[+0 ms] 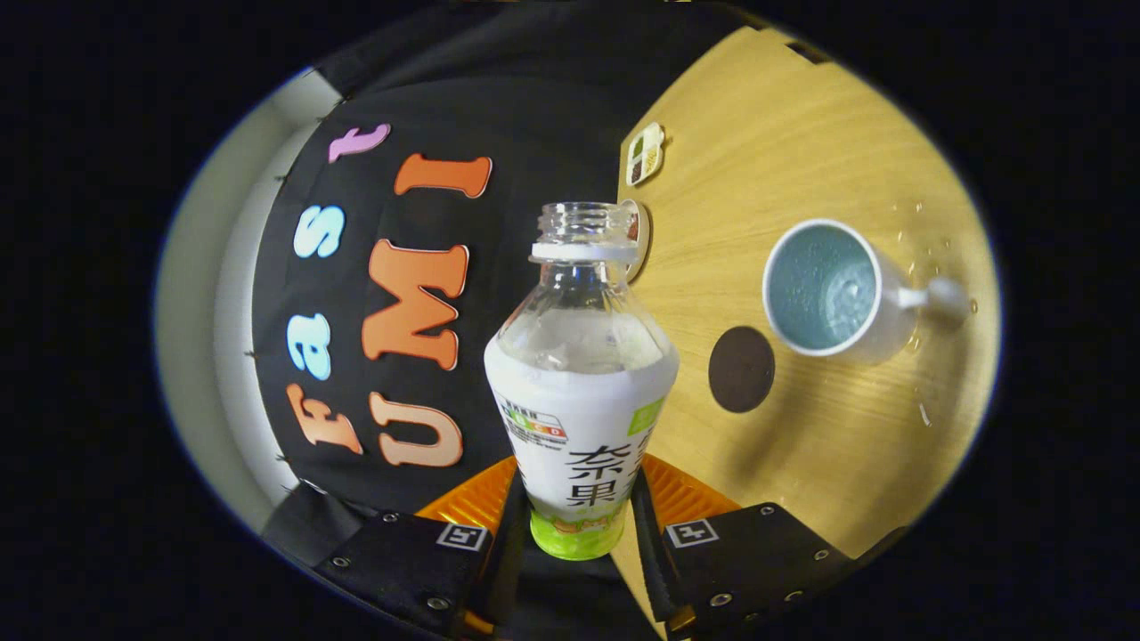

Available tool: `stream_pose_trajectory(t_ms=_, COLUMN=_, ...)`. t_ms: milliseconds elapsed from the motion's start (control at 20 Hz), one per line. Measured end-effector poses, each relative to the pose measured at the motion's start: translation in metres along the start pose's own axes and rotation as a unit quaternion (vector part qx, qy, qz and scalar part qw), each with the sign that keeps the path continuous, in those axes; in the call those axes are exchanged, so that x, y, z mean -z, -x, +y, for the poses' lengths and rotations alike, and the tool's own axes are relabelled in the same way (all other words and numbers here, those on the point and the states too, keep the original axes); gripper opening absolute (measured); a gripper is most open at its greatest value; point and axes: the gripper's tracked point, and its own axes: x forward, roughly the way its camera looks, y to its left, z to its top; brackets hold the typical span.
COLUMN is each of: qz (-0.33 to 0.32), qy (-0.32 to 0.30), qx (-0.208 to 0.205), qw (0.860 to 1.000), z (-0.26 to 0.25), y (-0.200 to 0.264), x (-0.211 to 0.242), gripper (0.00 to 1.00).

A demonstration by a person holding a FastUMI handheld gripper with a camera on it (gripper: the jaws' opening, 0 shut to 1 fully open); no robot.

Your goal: Take the bottle from table, then pour the juice into the cup, finally place the bottle on the coaster

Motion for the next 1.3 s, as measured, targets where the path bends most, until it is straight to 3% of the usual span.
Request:
stream_pose_trajectory(t_ms=150, qz=-0.047, qy=0.137, qx=0.048, qw=0.988, z=-0.009, y=0.006, x=-0.028, gripper=0.58)
stream_pose_trajectory(t_ms=450, qz=-0.111, qy=0.332, qx=0.091, qw=0.932, z=0.013, y=0.010, x=-0.070, gripper=0.58)
stream_pose_trajectory(t_ms=1150, qz=-0.142, qy=0.499, qx=0.152, qw=0.841, z=0.008, y=-0.062, x=-0.079, gripper=0.60)
stream_pose_trajectory(t_ms=1300, qz=-0.131, qy=0.514, qx=0.170, qw=0.830, z=-0.006, y=-0.082, x=-0.073, gripper=0.60)
